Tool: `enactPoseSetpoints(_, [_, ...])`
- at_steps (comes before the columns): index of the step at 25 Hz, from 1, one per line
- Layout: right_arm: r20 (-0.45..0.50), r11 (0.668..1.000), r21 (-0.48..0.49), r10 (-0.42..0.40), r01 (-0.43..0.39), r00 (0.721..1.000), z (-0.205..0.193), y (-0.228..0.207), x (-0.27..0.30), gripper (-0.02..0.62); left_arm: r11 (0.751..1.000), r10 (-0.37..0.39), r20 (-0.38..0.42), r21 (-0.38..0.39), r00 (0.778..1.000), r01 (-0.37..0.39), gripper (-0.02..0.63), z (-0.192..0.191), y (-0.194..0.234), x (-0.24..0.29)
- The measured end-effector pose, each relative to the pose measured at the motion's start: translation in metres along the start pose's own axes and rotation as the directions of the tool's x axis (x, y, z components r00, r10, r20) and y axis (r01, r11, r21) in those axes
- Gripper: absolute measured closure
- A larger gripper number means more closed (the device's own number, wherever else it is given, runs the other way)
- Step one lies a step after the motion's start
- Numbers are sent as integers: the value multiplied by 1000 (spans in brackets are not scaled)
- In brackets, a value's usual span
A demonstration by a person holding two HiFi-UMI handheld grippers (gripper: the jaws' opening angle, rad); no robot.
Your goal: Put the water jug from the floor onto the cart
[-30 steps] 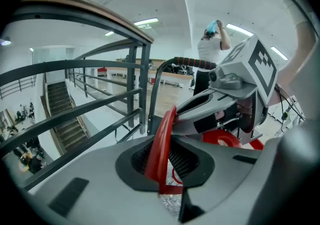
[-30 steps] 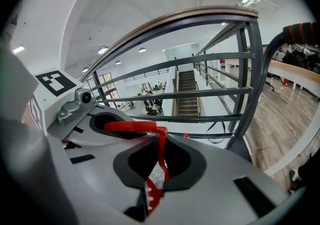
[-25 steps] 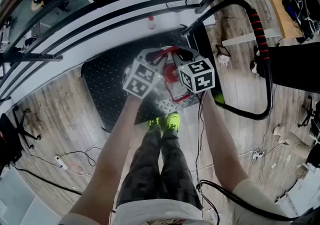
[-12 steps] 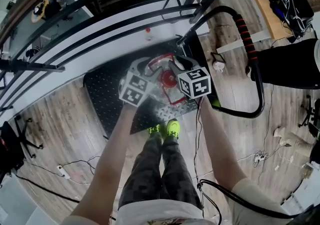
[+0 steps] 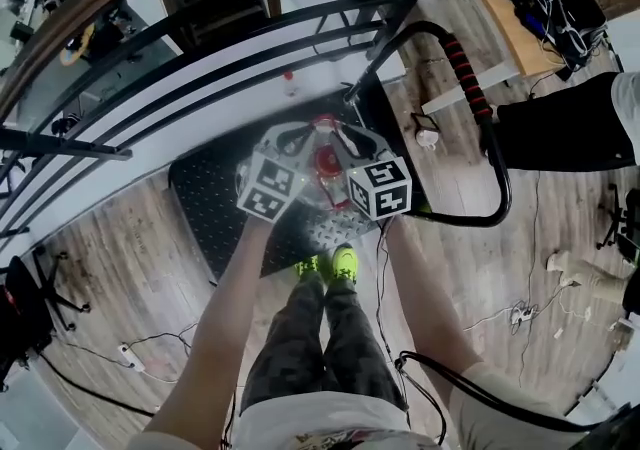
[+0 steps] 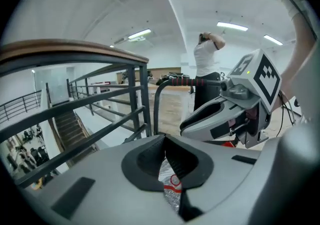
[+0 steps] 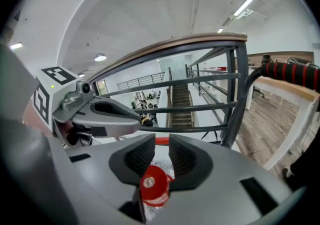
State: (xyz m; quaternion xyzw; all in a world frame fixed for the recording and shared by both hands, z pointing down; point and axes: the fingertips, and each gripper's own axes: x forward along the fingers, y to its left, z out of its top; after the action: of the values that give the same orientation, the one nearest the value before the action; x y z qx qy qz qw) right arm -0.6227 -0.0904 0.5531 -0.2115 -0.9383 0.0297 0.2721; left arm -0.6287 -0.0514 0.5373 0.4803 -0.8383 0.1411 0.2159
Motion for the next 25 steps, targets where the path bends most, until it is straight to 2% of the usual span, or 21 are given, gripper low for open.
enactPoseSetpoints(6, [64, 1000, 21, 6, -8, 998, 34, 12, -16, 574, 1000, -13, 23, -26, 1000, 14, 594, 27, -15, -16])
enactPoseSetpoints(11, [64, 997, 76, 17, -22, 998, 40, 23, -35, 575, 997, 4, 22, -81, 1000, -2, 594, 40, -25, -42])
enactPoseSetpoints(18, [56, 997, 66, 40, -43, 998, 57, 33, -45, 575, 996, 31, 3, -83, 1000, -30, 594, 50, -16, -59])
enactPoseSetpoints(25, [53, 998, 53, 40, -43, 998, 62, 30, -63, 575, 996, 31, 27, -82, 999, -29, 594, 71, -25, -65])
